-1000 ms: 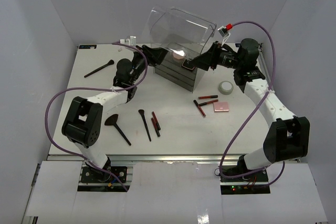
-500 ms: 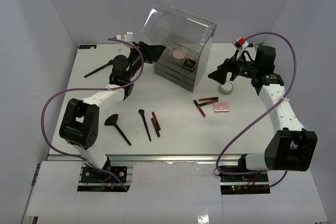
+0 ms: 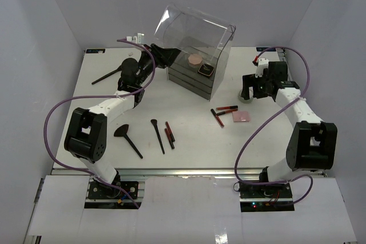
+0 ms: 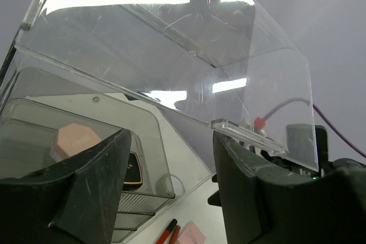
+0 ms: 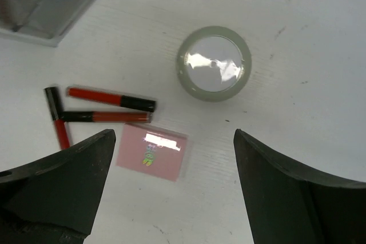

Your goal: Organize the makeup

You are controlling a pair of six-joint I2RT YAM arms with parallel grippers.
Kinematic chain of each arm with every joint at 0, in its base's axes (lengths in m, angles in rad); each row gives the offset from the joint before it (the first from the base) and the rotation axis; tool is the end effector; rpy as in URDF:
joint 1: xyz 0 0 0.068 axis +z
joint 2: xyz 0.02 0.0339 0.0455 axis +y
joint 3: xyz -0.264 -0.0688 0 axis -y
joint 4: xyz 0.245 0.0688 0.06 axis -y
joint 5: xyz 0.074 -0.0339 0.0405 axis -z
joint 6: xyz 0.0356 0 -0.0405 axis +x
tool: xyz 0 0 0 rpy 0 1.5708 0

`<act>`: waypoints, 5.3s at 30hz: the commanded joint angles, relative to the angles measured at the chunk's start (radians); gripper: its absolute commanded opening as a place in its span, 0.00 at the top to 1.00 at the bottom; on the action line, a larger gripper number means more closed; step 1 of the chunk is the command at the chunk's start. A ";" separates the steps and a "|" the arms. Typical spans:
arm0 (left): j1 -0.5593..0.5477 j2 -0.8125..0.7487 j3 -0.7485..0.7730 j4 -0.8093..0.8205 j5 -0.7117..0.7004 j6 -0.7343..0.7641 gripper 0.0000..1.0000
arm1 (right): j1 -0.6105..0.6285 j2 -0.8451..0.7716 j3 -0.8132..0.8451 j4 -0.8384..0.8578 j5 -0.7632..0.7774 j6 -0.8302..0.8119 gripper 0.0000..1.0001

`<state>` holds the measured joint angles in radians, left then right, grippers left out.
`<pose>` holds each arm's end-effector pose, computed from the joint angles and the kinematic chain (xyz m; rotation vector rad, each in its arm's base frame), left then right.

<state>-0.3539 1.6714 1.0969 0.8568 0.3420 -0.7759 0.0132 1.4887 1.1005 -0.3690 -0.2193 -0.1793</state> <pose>0.3599 -0.1457 0.3234 0.0210 1.4015 -1.1727 0.3267 0.0121 0.2647 -0.3309 2.2879 0.1708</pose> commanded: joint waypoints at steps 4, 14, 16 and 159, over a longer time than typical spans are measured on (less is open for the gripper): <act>0.013 -0.069 0.040 0.017 0.024 -0.023 0.30 | 0.005 0.219 0.138 -0.032 0.185 0.130 0.10; 0.016 -0.078 0.052 0.007 0.035 -0.025 0.30 | 0.013 0.365 0.251 -0.044 0.143 0.155 0.10; 0.016 -0.075 0.053 0.007 0.038 -0.027 0.30 | 0.020 0.394 0.271 -0.044 0.147 0.158 0.10; 0.018 -0.038 0.279 -0.196 0.044 -0.023 0.29 | 0.546 -0.243 0.003 -0.336 -0.264 -0.968 0.00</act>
<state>-0.3420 1.6627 1.3418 0.6521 0.3899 -0.8049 0.7455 1.3327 1.1477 -0.6077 -0.3066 -1.2267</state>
